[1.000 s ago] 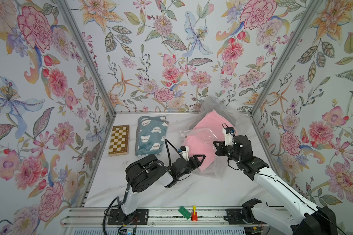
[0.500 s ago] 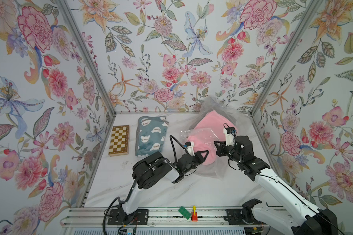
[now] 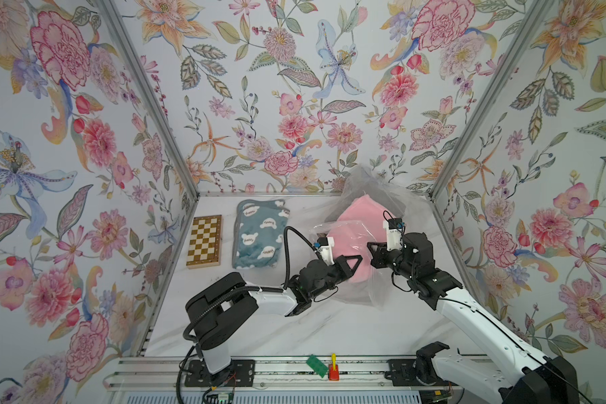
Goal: Take the blanket out of the vacuum bag
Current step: Take out the blanket from the vacuum bag.
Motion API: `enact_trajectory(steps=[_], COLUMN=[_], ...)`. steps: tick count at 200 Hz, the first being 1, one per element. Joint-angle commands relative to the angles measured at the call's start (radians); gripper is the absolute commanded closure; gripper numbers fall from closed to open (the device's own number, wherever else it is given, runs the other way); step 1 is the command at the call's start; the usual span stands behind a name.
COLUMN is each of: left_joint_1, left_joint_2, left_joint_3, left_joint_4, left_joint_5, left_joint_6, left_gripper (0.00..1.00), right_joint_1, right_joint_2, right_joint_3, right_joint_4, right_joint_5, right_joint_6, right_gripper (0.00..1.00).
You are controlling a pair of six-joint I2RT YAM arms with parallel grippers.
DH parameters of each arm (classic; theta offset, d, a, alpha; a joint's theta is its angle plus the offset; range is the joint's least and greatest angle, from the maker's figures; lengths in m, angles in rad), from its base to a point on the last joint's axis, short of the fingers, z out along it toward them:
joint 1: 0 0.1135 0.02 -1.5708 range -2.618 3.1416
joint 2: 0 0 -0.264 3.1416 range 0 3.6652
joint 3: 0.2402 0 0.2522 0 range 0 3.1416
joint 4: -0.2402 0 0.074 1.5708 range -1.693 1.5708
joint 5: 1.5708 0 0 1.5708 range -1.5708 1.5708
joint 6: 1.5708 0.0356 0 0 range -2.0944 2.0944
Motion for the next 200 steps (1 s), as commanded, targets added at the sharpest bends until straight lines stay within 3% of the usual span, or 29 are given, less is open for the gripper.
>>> enact_trajectory(steps=[1, 76, 110, 149, 200], left_joint_1=[-0.019, -0.021, -0.019, -0.020, -0.022], left_joint_2=[-0.073, -0.338, -0.387, -0.429, -0.524], left_joint_3=[-0.011, 0.048, 0.196, 0.248, 0.353], left_joint_4=[-0.103, -0.476, -0.759, -0.796, -0.920], left_joint_5=[-0.022, -0.203, -0.257, -0.277, -0.404], left_joint_6=[-0.049, -0.095, -0.087, -0.107, -0.011], left_gripper=[1.00, 1.00, 1.00, 1.00, 1.00], right_joint_1=[-0.009, -0.009, -0.009, -0.005, 0.036], right_joint_2=[0.011, -0.013, -0.014, -0.006, 0.004], right_joint_3=[0.038, 0.025, 0.025, 0.022, 0.039], right_joint_4=[0.010, 0.004, 0.010, 0.019, -0.040], right_joint_5=[-0.004, -0.006, -0.010, -0.020, 0.072], right_joint_6=[-0.020, -0.017, -0.005, 0.010, -0.047], right_gripper=[1.00, 1.00, 1.00, 1.00, 1.00])
